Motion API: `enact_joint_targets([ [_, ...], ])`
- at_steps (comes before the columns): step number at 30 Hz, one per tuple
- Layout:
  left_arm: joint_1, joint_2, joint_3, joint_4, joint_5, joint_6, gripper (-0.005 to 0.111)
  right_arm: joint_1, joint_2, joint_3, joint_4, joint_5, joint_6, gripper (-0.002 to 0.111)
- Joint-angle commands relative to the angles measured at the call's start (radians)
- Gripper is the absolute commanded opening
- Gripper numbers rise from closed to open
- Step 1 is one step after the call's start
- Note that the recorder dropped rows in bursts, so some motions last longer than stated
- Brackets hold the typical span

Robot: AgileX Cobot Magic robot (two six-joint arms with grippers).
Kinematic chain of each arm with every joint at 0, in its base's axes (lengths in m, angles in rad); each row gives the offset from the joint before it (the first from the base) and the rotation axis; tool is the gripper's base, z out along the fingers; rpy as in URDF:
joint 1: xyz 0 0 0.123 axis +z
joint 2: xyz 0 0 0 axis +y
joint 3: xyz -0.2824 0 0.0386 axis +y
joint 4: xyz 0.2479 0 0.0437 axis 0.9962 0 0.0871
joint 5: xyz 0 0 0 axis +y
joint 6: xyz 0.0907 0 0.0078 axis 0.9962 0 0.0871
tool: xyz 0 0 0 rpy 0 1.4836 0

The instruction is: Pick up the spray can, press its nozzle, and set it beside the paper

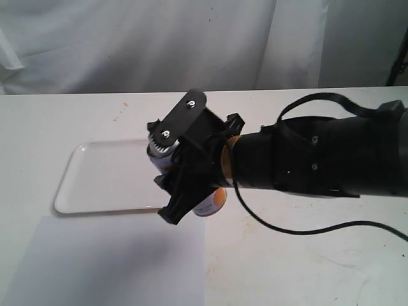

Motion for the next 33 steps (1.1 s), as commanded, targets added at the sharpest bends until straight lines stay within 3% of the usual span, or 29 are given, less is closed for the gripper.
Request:
enact_joint_targets([
  [1,0.001,-0.005,0.005,0.0,-0.006,-0.002,0.0,0.113,-0.018,-0.061,-0.004,0.162,-0.005,0.0],
  [13,0.0,-0.005,0.005,0.0,-0.006,-0.005,0.0,0.246,0.06,-0.157,0.036,0.489,-0.083,0.0],
  [33,0.0,-0.005,0.005,0.0,-0.006,-0.002,0.0,0.293,0.081,-0.159,0.107,0.445,-0.14,0.0],
])
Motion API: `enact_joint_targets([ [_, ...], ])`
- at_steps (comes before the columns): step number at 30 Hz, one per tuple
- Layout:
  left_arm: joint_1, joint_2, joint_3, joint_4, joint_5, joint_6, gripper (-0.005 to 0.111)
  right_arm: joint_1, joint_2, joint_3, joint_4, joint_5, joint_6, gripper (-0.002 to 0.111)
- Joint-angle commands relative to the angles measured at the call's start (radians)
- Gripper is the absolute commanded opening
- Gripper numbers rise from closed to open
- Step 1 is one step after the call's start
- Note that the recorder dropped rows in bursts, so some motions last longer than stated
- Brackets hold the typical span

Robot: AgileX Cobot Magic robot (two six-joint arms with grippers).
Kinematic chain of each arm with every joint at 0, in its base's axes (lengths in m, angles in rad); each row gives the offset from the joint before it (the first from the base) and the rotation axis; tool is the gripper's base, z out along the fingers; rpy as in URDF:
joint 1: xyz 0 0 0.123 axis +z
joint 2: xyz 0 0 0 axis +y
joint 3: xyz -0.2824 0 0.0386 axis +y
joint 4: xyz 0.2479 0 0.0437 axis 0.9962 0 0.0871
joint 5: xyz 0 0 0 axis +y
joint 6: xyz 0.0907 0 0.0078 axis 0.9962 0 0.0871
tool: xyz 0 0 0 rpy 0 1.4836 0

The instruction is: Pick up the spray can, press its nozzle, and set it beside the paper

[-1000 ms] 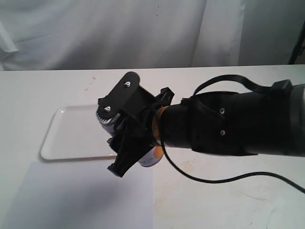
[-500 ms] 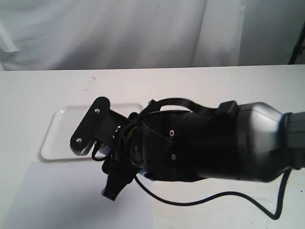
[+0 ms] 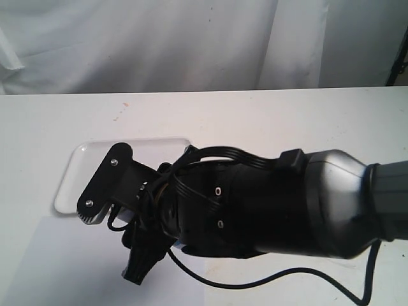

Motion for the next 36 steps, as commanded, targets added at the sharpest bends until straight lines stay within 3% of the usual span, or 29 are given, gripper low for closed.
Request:
enact_joint_targets([
  [1,0.0,-0.005,0.005,0.0,-0.008,-0.004,0.0,0.002,-0.014,-0.011,-0.006,-0.026,-0.027,0.0],
  [5,0.0,-0.005,0.005,-0.002,-0.047,-0.01,0.0,0.002,-0.014,-0.011,-0.006,-0.027,-0.034,0.0],
  [12,0.0,-0.005,0.005,-0.15,-0.261,-0.01,0.0,0.002,-0.014,-0.011,-0.006,-0.016,-0.048,0.0],
  [21,0.0,-0.005,0.005,-0.167,-0.476,-0.023,0.0,0.002,-0.014,-0.011,-0.004,-0.01,-0.05,0.0],
  [29,0.0,-0.005,0.005,-0.167,-0.523,-0.211,0.0,0.002,-0.014,-0.011,-0.004,-0.01,-0.05,0.0],
  [36,0.0,-0.005,-0.026,-0.157,-0.519,-0.213,0.0,0.002,-0.014,-0.011,-0.004,-0.01,-0.05,0.0],
])
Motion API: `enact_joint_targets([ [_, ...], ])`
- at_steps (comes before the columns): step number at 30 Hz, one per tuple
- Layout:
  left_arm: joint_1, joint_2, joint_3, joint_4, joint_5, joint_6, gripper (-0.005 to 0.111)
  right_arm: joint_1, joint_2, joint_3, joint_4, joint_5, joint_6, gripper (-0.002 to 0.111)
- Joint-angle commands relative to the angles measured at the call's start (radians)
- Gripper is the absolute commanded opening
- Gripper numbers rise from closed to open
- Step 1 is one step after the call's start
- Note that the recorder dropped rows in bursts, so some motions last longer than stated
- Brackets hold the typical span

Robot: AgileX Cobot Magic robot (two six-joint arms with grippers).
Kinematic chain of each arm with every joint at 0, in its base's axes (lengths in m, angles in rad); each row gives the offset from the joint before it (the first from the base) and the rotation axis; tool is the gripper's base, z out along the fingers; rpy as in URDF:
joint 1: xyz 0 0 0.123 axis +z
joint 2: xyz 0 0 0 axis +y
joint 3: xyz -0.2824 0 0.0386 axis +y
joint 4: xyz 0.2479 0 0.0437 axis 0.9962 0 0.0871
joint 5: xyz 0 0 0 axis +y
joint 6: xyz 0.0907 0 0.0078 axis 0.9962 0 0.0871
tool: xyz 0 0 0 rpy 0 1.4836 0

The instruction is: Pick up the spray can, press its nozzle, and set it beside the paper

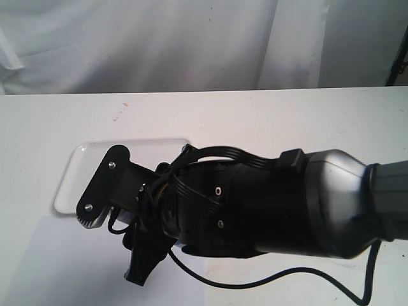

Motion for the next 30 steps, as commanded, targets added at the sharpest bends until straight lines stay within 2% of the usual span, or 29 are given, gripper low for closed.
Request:
enact_joint_targets([
  [1,0.0,-0.003,-0.052,0.013,0.0,-0.008,0.0,0.0,-0.014,-0.011,0.001,-0.005,-0.004,0.0],
  [5,0.0,0.095,-0.107,0.013,0.07,-0.008,0.0,0.0,-0.014,-0.011,0.009,-0.005,-0.004,0.0],
  [15,0.0,0.535,-0.233,0.013,0.032,-0.014,0.0,0.0,-0.014,-0.011,0.008,-0.009,-0.012,0.0],
  [19,0.0,0.68,-0.269,0.151,-0.026,-0.014,0.0,0.0,-0.014,-0.011,0.008,-0.013,-0.026,0.0],
  [22,0.0,0.76,-0.29,0.151,-0.019,-0.137,0.0,0.0,-0.014,-0.011,0.008,-0.011,-0.048,0.0],
  [24,0.0,0.819,-0.333,0.151,0.101,-0.258,0.0,0.0,-0.014,-0.011,0.008,-0.009,-0.074,0.0],
  [27,0.0,0.912,-0.461,0.151,0.38,-0.257,0.0,0.0,-0.014,-0.011,0.008,-0.004,-0.076,0.0],
  [30,0.0,0.966,-0.558,0.149,0.519,-0.257,0.0,0.0,-0.014,-0.011,0.008,0.002,-0.082,0.0],
])
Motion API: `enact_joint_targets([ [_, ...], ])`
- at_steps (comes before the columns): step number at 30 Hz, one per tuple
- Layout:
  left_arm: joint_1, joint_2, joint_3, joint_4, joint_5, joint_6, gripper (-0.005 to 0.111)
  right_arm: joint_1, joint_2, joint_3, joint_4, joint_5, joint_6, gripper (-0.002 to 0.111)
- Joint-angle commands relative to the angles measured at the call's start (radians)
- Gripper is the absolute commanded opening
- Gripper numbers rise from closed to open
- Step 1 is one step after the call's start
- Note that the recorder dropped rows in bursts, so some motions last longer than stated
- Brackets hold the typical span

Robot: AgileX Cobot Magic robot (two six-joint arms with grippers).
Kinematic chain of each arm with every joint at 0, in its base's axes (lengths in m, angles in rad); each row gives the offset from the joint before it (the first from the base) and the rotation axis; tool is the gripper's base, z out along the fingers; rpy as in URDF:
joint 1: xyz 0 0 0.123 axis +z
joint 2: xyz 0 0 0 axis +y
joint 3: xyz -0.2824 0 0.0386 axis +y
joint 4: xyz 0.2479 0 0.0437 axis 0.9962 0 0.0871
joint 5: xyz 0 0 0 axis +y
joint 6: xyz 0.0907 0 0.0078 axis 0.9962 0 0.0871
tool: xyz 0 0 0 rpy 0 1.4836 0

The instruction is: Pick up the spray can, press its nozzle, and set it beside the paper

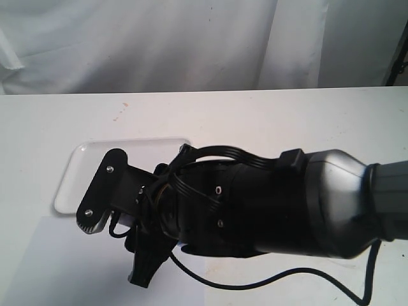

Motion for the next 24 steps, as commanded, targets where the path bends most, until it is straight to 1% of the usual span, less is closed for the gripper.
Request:
enact_joint_targets([
  [1,0.0,0.079,-0.135,0.003,0.195,-0.015,0.0,0.0,-0.014,-0.011,-0.011,0.0,-0.017,0.0],
  [5,0.0,0.129,-0.227,-0.048,0.329,0.005,0.0,0.0,-0.014,-0.011,-0.011,0.002,-0.017,0.0],
  [8,0.0,0.152,-0.278,-0.122,0.425,0.033,0.0,0.0,-0.014,-0.011,-0.011,0.004,-0.017,0.0],
  [13,0.0,0.187,-0.355,-0.331,0.552,0.28,0.0,0.0,-0.014,-0.011,-0.011,0.007,-0.017,0.0],
  [16,0.0,0.222,-0.398,-0.417,0.636,0.397,0.0,0.0,-0.014,-0.011,-0.011,0.004,-0.017,0.0],
  [19,0.001,0.282,-0.438,-0.416,0.711,0.427,0.0,0.0,-0.014,-0.011,-0.011,0.006,-0.026,0.0],
  [24,0.001,0.457,-0.545,-0.398,0.821,0.523,0.0,0.0,-0.014,-0.011,-0.004,0.012,-0.028,0.0],
])
